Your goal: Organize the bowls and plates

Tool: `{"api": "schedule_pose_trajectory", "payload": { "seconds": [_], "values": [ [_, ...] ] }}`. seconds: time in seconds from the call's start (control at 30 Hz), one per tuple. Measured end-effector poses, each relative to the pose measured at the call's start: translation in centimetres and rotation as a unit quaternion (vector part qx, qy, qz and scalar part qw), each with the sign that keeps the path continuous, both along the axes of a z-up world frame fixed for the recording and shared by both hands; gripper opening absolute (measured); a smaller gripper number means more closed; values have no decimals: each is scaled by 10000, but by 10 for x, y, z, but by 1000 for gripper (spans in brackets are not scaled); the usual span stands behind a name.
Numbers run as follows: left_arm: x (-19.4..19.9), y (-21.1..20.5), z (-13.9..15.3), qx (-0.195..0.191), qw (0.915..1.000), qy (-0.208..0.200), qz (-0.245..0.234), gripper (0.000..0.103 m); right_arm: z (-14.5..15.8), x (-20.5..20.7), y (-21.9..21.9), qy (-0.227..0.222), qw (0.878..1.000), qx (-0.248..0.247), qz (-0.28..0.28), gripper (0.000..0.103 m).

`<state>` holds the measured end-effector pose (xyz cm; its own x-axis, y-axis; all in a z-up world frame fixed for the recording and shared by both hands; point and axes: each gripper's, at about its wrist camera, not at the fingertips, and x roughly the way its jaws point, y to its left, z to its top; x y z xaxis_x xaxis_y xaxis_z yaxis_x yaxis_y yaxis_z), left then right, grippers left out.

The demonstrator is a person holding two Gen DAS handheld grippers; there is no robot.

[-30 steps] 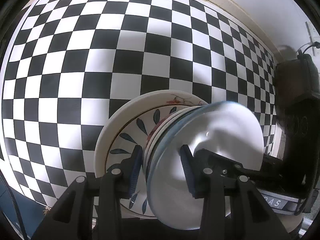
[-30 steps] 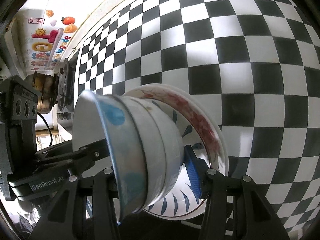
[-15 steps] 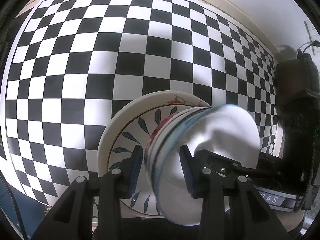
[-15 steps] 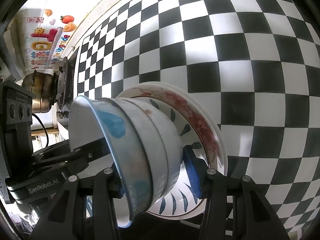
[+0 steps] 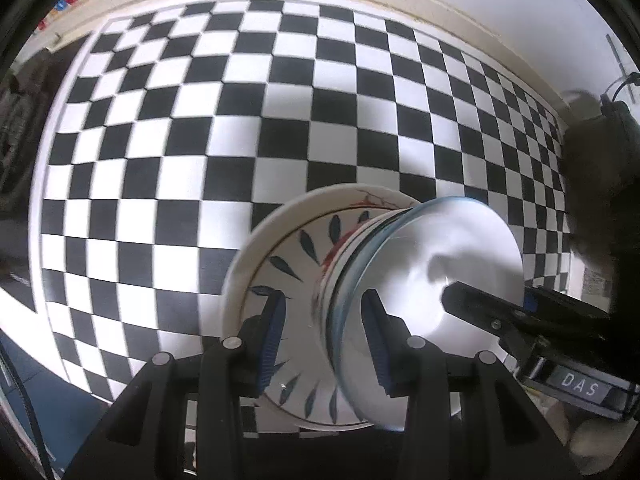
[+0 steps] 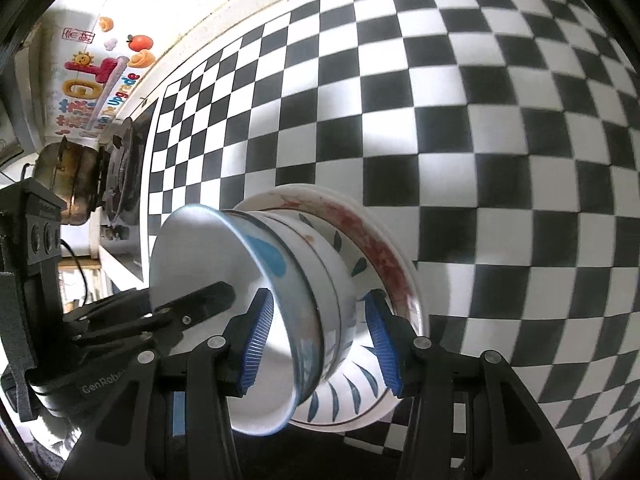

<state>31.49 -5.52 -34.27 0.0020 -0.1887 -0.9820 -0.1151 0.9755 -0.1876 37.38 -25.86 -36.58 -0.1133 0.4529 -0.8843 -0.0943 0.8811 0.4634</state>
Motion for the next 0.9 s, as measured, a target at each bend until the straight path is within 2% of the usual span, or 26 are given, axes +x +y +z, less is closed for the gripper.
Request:
{"api": "schedule_pose_trajectory", "payload": {
  "seconds": [0.1, 0.2, 0.27, 0.33, 0.4, 0.47, 0.5, 0.7, 0.9],
  "values": [
    [-6, 2, 10, 177, 9997, -154, 54, 37, 14, -7, -1, -178, 9996, -197, 86, 51],
    [-13, 2, 23, 376, 9985, -387, 78, 43, 28, -15, -2, -349, 9986, -366, 152, 55],
    [-19, 3, 32, 506, 9971, -553, 135, 50, 38, -19, -3, -479, 9976, -461, 208, 67],
    [-24, 3, 41, 619, 9952, -719, 220, 65, 50, -24, -5, -640, 9956, -630, 262, 78],
    [-29, 3, 48, 689, 9935, -853, 314, 77, 63, -29, -6, -839, 9926, -803, 366, 81],
    [-34, 2, 57, 770, 9910, -1012, 421, 81, 75, -33, -7, -1044, 9889, -959, 438, 84],
    [-36, 1, 60, 787, 9903, -1059, 429, 88, 81, -36, -8, -1163, 9868, -1020, 475, 84],
    [-53, -4, 84, 848, 9844, -1335, 766, 90, 115, -50, -7, -1678, 9755, -1256, 661, 85],
    [-78, -9, 118, 1006, 9749, -1810, 814, 90, 155, -71, -17, -2136, 9672, -1298, 456, 86]
  ]
}}
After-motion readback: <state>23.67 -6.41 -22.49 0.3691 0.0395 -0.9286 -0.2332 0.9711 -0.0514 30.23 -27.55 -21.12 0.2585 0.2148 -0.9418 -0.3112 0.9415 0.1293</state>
